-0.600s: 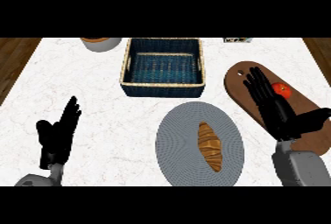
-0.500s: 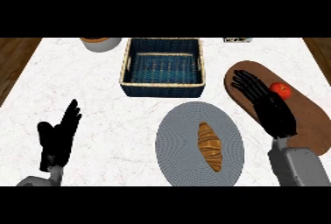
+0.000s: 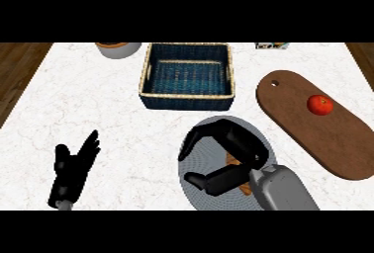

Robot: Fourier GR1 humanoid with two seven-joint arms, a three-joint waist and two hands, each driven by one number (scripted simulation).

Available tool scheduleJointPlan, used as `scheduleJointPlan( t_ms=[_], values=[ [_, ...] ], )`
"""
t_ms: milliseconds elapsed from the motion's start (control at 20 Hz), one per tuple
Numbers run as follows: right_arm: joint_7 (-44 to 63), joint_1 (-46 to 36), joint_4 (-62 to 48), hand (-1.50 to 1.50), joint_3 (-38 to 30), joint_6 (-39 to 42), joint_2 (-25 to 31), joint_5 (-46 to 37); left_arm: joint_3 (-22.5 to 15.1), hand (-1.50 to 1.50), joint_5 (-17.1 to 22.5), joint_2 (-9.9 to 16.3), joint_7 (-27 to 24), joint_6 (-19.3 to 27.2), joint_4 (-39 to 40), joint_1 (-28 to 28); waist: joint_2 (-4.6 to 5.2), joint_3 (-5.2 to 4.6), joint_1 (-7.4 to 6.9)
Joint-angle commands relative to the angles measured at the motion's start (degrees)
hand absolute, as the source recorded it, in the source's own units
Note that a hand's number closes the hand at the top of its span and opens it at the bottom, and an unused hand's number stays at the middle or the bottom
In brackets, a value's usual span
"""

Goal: Pick the croissant from the placemat and place it in the basket

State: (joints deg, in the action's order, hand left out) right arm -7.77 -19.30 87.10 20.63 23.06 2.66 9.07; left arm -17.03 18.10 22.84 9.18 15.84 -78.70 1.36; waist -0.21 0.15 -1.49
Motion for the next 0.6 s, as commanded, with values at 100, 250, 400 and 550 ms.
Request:
scheduleJointPlan(
  t_ms=[100,250,400,550],
  values=[
    [0.7,6.6,6.7,-1.50,14.9,-10.9,-2.6,-19.6,1.0,0.00,1.9,1.2,4.1,-1.3,-0.3,2.5,-0.25,-0.17,1.72],
    [8.4,-1.0,10.6,-1.50,9.6,-13.7,4.8,-28.1,0.6,0.00,1.2,0.4,1.8,-1.0,1.0,4.0,-0.85,-0.37,2.82],
    [15.0,-6.5,14.4,-1.50,5.9,-12.8,11.0,-34.2,0.9,0.00,1.4,0.3,2.0,-0.8,0.4,3.9,-0.91,-0.39,3.33],
    [22.7,-12.2,19.1,-1.50,2.8,-4.5,17.2,-34.1,1.8,0.00,2.2,1.8,2.3,-2.8,0.5,4.2,-0.68,-0.41,3.01]
  ],
)
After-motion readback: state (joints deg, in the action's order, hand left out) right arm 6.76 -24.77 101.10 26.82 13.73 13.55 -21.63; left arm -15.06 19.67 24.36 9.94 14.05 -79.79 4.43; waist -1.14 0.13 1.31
